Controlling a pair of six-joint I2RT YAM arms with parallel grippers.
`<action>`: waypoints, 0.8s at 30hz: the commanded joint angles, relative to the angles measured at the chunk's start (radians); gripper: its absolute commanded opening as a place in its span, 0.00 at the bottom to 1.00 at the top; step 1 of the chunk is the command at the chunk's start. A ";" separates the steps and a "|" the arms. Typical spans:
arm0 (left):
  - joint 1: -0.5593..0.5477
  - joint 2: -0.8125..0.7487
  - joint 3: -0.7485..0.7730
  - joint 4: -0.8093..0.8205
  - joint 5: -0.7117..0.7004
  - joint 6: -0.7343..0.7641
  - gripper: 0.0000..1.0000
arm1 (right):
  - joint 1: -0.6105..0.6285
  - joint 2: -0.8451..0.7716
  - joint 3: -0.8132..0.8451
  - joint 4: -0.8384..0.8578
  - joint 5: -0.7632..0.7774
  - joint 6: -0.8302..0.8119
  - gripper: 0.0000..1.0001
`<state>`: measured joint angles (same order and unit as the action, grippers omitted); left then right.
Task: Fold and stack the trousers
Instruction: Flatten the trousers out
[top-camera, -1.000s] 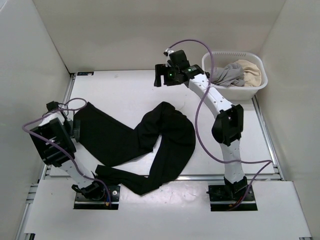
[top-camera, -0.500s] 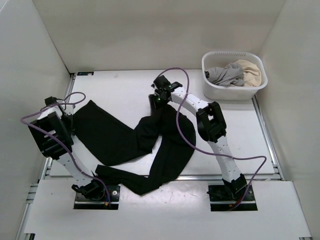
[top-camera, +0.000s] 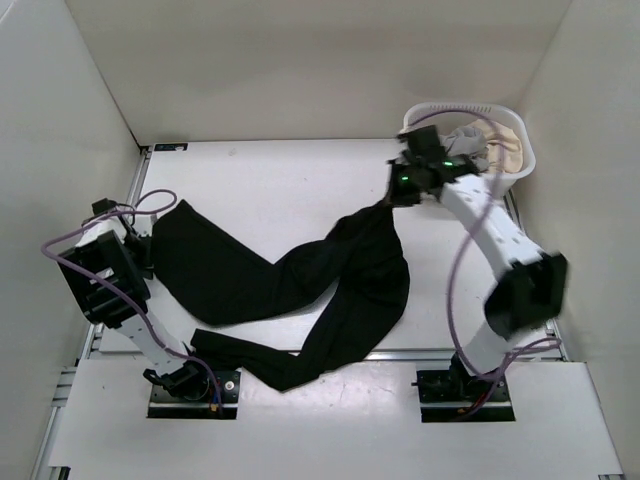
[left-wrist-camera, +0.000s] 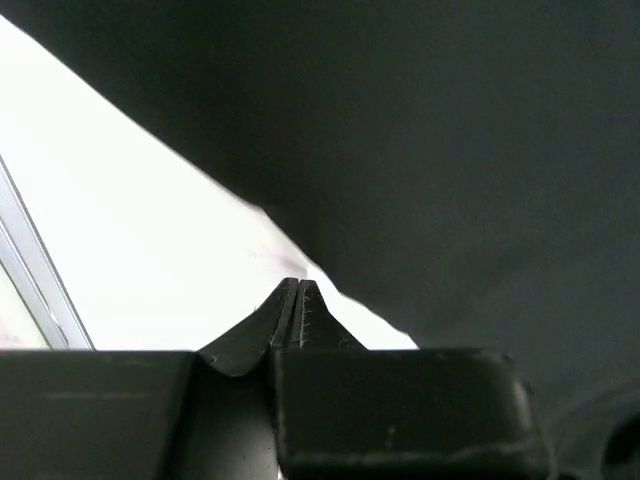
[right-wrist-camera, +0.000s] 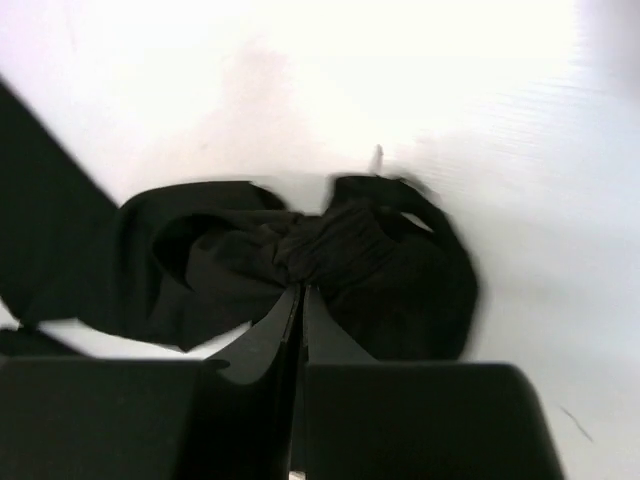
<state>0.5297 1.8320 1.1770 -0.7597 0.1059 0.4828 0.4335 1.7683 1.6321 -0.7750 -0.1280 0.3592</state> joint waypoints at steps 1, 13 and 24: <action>-0.022 -0.100 -0.016 -0.067 0.015 0.030 0.14 | -0.045 -0.200 -0.115 -0.035 0.155 -0.048 0.00; -0.063 -0.188 -0.045 -0.199 -0.002 0.068 0.31 | -0.070 -0.607 -0.719 -0.089 0.439 0.035 0.23; -0.063 -0.013 0.190 -0.155 -0.017 -0.027 0.54 | -0.173 -0.805 -0.860 0.155 0.395 0.332 0.91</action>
<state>0.4637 1.7775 1.3003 -0.9573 0.1009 0.5030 0.2695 0.9722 0.8040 -0.7876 0.2897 0.5556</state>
